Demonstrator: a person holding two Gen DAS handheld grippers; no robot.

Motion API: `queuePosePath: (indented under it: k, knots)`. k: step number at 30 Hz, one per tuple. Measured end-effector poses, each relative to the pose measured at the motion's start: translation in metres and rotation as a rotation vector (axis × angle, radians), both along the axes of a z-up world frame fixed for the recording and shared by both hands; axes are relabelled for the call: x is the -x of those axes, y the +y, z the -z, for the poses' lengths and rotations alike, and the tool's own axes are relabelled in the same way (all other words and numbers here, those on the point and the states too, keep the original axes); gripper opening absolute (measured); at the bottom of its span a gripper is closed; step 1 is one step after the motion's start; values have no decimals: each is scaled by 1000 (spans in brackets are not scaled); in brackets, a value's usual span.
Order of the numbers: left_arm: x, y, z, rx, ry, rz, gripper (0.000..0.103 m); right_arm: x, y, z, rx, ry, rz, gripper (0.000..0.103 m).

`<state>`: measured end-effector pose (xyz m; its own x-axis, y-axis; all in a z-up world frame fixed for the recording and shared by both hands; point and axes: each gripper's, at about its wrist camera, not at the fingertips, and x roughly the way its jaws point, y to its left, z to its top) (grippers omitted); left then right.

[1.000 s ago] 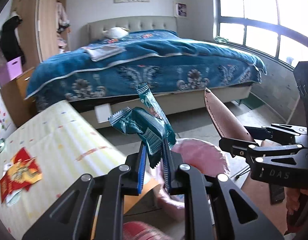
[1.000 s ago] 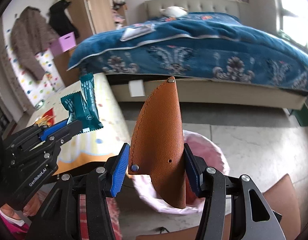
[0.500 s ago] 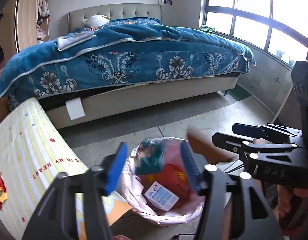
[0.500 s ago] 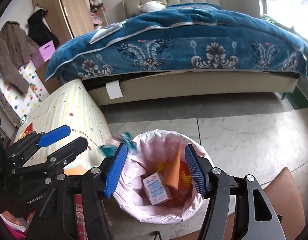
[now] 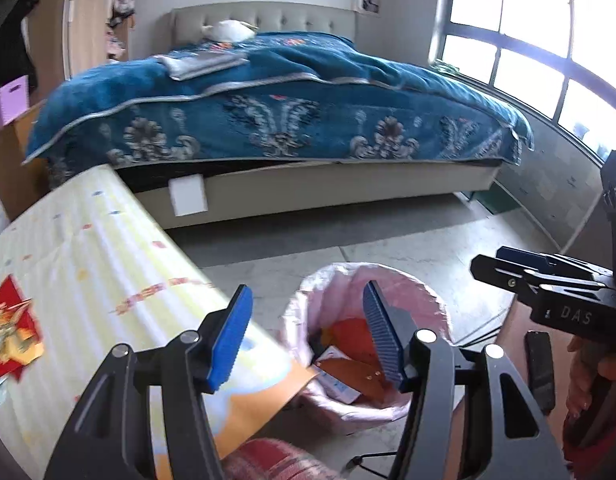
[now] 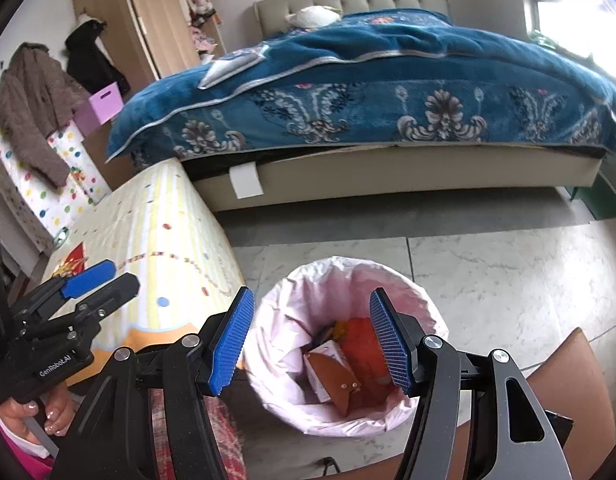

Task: Collect trash
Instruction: 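Return both tools to the table above the red Ultraman box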

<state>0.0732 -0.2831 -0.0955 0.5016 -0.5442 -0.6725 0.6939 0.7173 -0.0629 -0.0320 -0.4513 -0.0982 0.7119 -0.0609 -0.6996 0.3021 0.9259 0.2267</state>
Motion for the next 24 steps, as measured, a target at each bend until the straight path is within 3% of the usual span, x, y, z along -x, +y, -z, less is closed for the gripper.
queuePosePath:
  k: [3,14,24]
  knots:
    - [5,27,-7,2,-23,-52,61,-5,14,-4,-2,1,-32,61]
    - [13,141,-21,-15,-80,-263,62,-50,127,-18,52,6,-285,61]
    - [0,260,-19,-34,-79,-539,63,-104,225,-22,103,13,-485,61]
